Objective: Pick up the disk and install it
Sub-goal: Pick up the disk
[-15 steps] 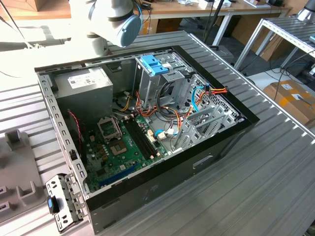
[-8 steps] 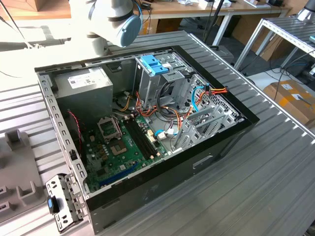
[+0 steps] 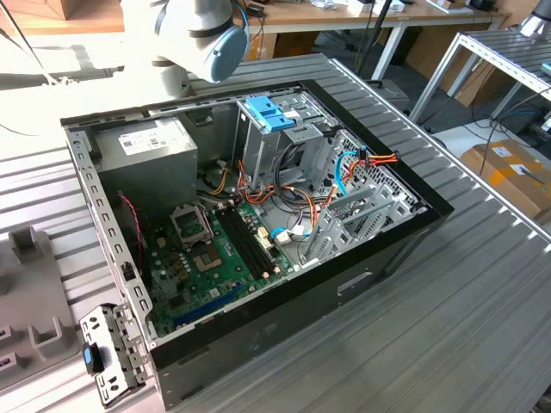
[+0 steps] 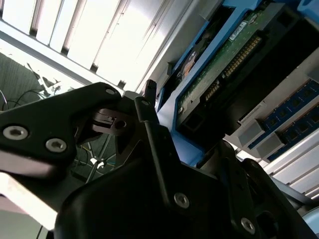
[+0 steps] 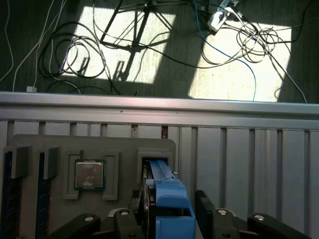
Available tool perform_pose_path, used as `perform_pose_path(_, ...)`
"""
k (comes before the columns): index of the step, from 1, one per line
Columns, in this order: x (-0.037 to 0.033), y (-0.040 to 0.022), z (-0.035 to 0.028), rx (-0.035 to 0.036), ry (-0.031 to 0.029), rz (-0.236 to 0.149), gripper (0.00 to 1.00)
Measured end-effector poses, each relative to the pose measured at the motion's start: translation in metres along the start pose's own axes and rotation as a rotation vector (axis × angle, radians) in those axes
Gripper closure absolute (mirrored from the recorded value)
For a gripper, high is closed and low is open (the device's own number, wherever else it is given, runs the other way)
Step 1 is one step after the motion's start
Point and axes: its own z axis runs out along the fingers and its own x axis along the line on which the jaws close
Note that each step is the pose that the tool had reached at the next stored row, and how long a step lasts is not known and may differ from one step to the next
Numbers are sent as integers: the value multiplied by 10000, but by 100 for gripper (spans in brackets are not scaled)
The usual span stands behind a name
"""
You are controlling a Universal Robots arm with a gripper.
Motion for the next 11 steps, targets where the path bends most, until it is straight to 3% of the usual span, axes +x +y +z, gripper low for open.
perform_pose_path(4, 0, -1, 0, 1, -1, -1, 63)
perform_pose_path(11, -1, -5, 0, 0, 0, -5, 63)
